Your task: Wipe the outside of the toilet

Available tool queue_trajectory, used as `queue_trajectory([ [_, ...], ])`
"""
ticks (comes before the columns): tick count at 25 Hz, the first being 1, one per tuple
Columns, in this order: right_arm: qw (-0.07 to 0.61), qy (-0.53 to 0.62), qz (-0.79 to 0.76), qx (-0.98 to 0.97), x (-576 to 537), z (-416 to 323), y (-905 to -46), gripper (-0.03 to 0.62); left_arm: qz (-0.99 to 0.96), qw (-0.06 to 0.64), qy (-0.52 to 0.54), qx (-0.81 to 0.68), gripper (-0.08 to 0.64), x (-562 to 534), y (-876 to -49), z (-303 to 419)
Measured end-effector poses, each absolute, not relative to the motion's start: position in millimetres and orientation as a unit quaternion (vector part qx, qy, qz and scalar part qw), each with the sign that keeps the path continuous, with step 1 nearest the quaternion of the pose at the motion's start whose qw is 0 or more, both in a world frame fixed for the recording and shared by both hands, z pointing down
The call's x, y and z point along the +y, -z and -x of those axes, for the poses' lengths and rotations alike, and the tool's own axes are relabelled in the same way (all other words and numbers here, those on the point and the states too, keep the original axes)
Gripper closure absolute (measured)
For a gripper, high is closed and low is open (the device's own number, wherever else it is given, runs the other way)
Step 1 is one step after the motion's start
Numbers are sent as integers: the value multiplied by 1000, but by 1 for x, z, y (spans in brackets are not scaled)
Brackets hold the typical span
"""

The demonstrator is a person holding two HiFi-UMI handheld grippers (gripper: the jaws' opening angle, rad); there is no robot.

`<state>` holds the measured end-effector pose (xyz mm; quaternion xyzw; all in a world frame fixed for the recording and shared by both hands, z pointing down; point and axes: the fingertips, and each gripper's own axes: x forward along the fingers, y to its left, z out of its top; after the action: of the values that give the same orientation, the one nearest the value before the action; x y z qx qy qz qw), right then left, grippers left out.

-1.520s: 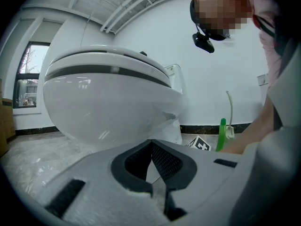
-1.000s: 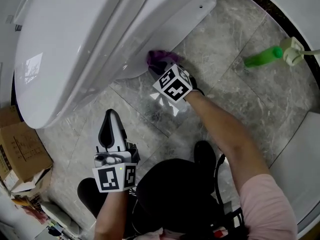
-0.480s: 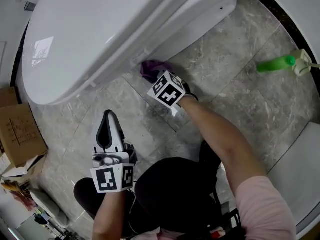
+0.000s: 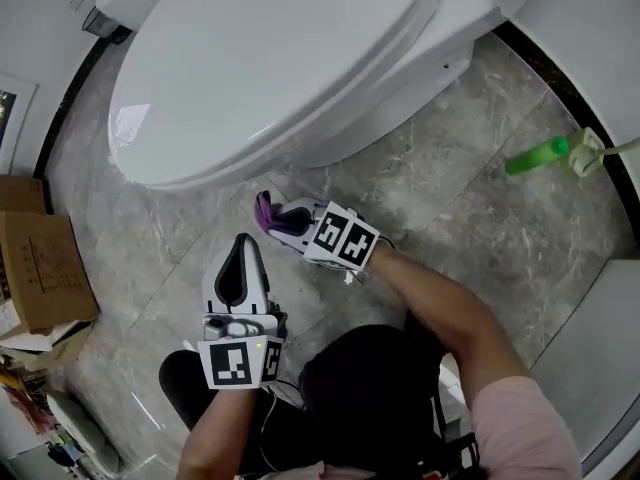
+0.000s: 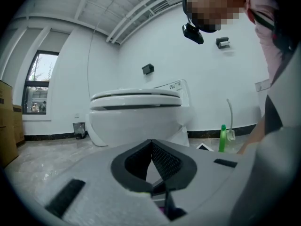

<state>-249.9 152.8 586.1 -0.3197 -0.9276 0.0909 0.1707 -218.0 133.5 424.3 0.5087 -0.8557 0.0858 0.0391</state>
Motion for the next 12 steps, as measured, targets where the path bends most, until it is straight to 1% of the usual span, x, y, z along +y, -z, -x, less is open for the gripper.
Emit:
queue_trajectory([
  [3, 153, -108, 278, -942, 131, 211, -563, 534, -544, 29, -87, -834, 552, 114, -412, 194],
  [8, 140, -93, 166, -972, 61, 149, -530, 534, -616, -1, -54, -786, 552, 65, -390, 148],
  [12, 118, -78, 58, -988, -2, 103, -478, 534, -652, 5, -23, -758, 552, 33, -357, 115],
])
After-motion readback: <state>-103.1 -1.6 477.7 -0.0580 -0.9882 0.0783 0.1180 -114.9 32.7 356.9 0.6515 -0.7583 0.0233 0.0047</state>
